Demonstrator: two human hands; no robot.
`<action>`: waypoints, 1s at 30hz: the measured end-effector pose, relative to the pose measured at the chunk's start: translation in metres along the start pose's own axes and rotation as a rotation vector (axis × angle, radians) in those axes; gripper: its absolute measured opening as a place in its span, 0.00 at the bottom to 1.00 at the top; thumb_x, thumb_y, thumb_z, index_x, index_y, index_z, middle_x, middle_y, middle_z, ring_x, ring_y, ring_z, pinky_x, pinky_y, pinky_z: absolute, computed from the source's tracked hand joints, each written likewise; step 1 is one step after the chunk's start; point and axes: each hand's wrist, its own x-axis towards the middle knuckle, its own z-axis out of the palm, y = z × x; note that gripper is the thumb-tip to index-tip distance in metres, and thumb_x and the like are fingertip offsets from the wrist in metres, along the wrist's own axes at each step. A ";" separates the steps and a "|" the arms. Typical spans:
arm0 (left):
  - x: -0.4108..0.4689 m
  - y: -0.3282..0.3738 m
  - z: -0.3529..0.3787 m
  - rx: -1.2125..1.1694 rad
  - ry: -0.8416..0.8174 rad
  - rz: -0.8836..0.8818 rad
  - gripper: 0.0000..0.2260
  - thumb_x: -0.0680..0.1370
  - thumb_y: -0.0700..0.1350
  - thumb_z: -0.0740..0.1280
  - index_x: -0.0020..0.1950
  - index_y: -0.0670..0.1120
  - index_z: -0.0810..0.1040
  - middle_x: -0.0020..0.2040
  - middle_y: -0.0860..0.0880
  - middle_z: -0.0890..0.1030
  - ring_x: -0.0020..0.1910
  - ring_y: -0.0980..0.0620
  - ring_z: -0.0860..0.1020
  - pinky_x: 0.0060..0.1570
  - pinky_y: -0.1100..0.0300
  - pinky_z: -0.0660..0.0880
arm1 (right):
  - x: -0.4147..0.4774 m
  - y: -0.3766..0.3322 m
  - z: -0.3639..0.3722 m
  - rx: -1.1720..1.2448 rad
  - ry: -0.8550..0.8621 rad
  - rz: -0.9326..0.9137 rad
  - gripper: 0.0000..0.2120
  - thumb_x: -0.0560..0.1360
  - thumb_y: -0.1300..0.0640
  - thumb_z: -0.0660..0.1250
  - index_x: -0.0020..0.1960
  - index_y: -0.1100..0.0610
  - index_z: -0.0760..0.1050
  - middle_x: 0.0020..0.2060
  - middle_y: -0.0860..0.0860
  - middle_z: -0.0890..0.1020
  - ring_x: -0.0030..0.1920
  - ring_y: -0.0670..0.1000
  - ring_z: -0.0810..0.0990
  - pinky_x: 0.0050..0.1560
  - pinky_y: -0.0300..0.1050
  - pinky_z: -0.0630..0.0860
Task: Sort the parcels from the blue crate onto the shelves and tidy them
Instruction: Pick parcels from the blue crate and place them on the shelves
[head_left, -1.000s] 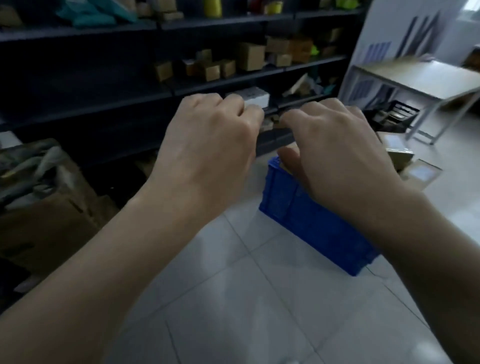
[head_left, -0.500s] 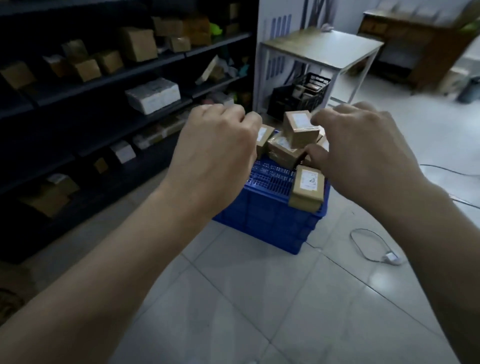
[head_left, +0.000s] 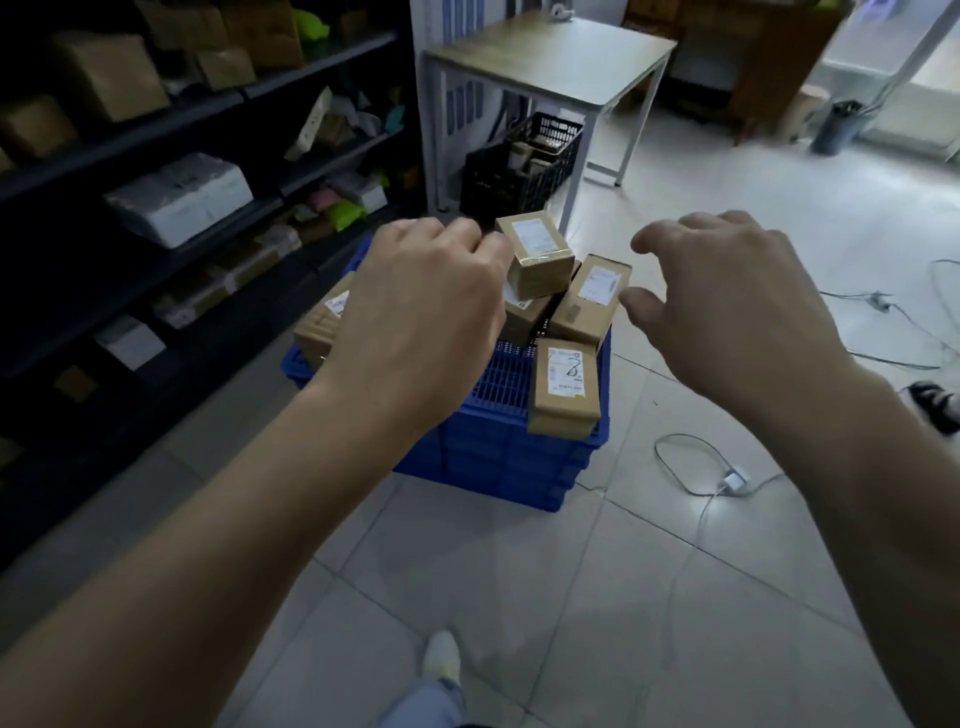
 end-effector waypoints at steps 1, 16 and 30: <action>0.008 -0.005 0.006 -0.010 0.001 0.006 0.08 0.74 0.39 0.68 0.52 0.39 0.79 0.42 0.42 0.81 0.41 0.41 0.78 0.47 0.48 0.73 | 0.010 0.001 0.003 -0.007 -0.002 0.008 0.16 0.78 0.54 0.64 0.63 0.59 0.74 0.56 0.58 0.80 0.59 0.60 0.73 0.58 0.54 0.68; 0.084 -0.068 0.086 -0.019 -0.052 -0.022 0.06 0.74 0.39 0.68 0.50 0.40 0.79 0.40 0.42 0.80 0.39 0.41 0.78 0.44 0.49 0.73 | 0.117 0.021 0.062 0.019 -0.091 0.101 0.14 0.79 0.54 0.63 0.62 0.59 0.74 0.54 0.58 0.80 0.57 0.60 0.74 0.56 0.54 0.69; 0.203 -0.020 0.194 -0.081 -0.162 -0.103 0.08 0.74 0.41 0.68 0.50 0.38 0.80 0.44 0.41 0.82 0.42 0.42 0.79 0.45 0.49 0.73 | 0.230 0.137 0.124 0.075 -0.177 0.061 0.13 0.79 0.55 0.62 0.61 0.60 0.74 0.53 0.57 0.79 0.56 0.60 0.74 0.55 0.54 0.70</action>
